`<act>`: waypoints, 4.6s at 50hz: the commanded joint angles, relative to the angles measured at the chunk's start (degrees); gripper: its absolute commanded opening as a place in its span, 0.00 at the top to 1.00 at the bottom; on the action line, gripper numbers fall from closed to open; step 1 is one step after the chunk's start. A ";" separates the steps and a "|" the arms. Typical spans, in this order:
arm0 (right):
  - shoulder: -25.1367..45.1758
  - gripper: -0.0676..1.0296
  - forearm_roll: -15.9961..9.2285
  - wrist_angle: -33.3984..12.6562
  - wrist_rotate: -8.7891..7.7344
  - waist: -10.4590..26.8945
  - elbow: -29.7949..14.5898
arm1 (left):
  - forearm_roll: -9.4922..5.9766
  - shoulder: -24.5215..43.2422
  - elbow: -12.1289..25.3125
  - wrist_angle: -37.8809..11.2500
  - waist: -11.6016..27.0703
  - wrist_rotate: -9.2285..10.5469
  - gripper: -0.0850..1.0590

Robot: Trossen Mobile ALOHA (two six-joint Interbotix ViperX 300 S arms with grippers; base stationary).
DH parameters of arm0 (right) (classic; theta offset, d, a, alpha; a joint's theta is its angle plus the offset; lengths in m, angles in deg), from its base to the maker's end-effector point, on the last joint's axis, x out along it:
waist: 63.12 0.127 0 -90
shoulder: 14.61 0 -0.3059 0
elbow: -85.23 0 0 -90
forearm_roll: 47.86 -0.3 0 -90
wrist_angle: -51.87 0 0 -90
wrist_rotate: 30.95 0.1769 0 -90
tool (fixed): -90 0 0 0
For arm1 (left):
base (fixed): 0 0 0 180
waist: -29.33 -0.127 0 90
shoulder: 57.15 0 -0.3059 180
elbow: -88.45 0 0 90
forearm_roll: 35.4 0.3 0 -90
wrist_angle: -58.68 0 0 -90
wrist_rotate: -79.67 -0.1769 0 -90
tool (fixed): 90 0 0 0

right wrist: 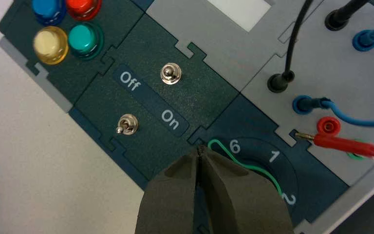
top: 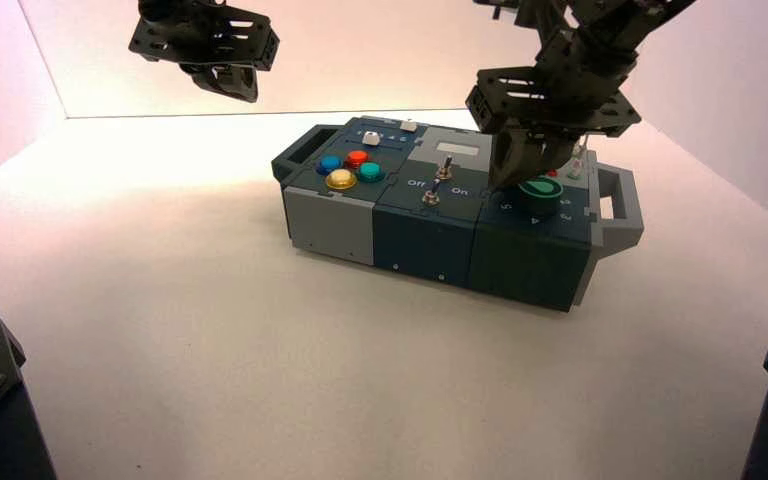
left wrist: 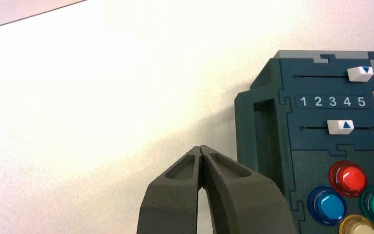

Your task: Turn the knob to position 1.

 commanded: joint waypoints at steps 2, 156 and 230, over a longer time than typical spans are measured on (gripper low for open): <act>0.09 0.96 0.18 0.35 -0.09 0.18 -1.85 | 0.09 -0.88 1.41 0.26 0.09 -0.09 0.95; -0.35 0.96 3.16 0.09 -0.09 -6.33 -1.49 | 0.09 -0.79 1.49 -0.18 0.18 -0.09 0.95; -10.28 0.96 3.08 -0.35 -0.62 -3.87 -2.20 | 0.09 -0.79 1.58 -0.26 0.09 -0.09 0.95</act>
